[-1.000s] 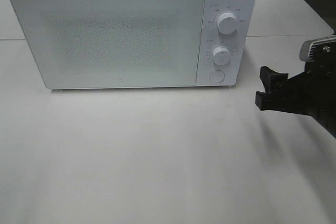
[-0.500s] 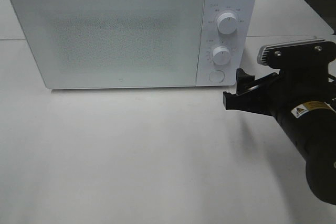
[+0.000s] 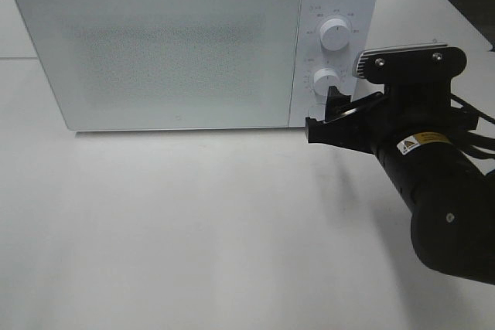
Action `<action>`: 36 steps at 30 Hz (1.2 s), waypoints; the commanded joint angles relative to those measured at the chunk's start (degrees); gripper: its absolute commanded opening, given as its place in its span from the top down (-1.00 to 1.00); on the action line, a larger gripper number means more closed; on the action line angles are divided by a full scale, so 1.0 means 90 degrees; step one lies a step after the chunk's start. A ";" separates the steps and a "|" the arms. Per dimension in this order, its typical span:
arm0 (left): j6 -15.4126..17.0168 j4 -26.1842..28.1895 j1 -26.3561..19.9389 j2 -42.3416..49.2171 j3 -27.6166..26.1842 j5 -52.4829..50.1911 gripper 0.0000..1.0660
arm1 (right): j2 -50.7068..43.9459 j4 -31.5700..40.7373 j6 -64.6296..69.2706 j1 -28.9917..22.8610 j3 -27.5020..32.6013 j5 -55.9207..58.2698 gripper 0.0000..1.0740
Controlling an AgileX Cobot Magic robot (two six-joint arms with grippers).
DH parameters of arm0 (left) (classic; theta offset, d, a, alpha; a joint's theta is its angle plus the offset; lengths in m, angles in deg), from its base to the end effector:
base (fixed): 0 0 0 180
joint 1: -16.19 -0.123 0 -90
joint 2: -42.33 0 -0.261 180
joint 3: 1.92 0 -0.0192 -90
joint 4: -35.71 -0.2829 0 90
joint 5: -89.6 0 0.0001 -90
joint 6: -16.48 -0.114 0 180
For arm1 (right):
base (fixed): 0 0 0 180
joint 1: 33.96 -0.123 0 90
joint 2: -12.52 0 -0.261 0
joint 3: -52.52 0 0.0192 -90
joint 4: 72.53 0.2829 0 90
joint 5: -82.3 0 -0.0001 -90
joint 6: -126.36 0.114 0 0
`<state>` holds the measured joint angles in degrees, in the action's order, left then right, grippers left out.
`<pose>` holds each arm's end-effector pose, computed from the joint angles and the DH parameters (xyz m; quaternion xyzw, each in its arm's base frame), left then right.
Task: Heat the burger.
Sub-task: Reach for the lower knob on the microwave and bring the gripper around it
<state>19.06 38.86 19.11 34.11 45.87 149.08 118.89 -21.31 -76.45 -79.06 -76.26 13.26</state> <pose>0.0679 -0.0089 0.2854 0.0033 0.8454 -0.0530 0.5316 0.2538 0.1372 0.1068 -0.0224 0.7439 -0.0430 0.6665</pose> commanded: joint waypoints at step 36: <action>0.0006 0.0013 0.0025 0.0178 0.0006 -0.0045 -0.89 | 0.1662 -0.0541 0.0560 0.0656 -0.1700 -0.0236 -0.42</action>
<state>19.06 38.86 19.11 34.11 45.87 149.08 133.56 -24.80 -71.75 -73.79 -90.64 13.09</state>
